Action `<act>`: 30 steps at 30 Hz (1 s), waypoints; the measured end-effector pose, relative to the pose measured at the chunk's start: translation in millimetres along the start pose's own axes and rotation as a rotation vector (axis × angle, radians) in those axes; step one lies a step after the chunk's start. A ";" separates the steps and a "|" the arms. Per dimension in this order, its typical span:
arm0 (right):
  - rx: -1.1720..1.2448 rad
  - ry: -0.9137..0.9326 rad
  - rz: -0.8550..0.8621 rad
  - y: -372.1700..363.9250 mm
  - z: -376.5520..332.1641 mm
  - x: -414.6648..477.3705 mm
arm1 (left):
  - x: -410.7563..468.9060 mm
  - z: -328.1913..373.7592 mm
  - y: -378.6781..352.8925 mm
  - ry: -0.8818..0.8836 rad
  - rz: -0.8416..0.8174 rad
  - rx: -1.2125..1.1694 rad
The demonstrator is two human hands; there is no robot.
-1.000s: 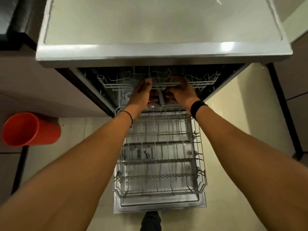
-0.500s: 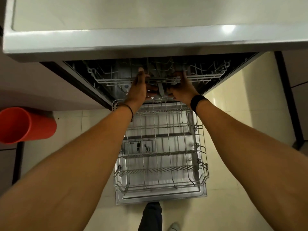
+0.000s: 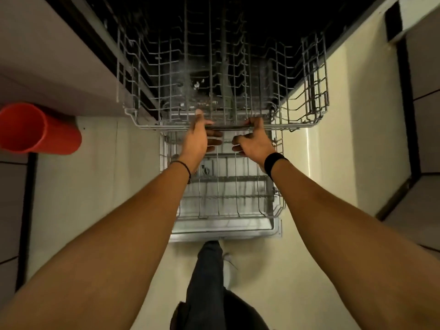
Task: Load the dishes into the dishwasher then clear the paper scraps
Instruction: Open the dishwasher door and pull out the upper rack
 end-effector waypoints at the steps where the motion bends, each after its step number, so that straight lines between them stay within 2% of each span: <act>1: -0.003 -0.009 0.000 0.8 10.0 -11.6 | -11.7 -10.5 2.3 0.002 -0.009 0.007; 7: -0.037 -0.007 -0.021 19.8 37.8 -57.0 | -56.7 -45.2 1.7 -0.013 -0.055 0.068; 15: -0.132 -0.014 -0.055 6.2 48.9 -83.6 | -64.0 -62.1 16.2 -0.009 0.007 0.175; 21: -0.012 -0.061 -0.082 -10.3 110.6 -144.1 | -114.2 -123.6 34.3 0.083 0.095 0.029; 25: -0.014 -0.103 -0.068 -17.7 145.1 -181.8 | -149.7 -159.8 45.3 0.129 0.094 0.028; 30: 0.008 -0.148 -0.059 -16.6 152.4 -202.3 | -173.4 -170.6 45.3 0.114 0.083 -0.014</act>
Point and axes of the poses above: each hand's wrist, its own x-axis towards the middle knuckle, its own y-axis out of the back of the hand, z = x × y, the point moved 2 cm from there along x, towards the middle knuckle, and after that the axes turned 5 degrees about z, right-handed, at the moved point
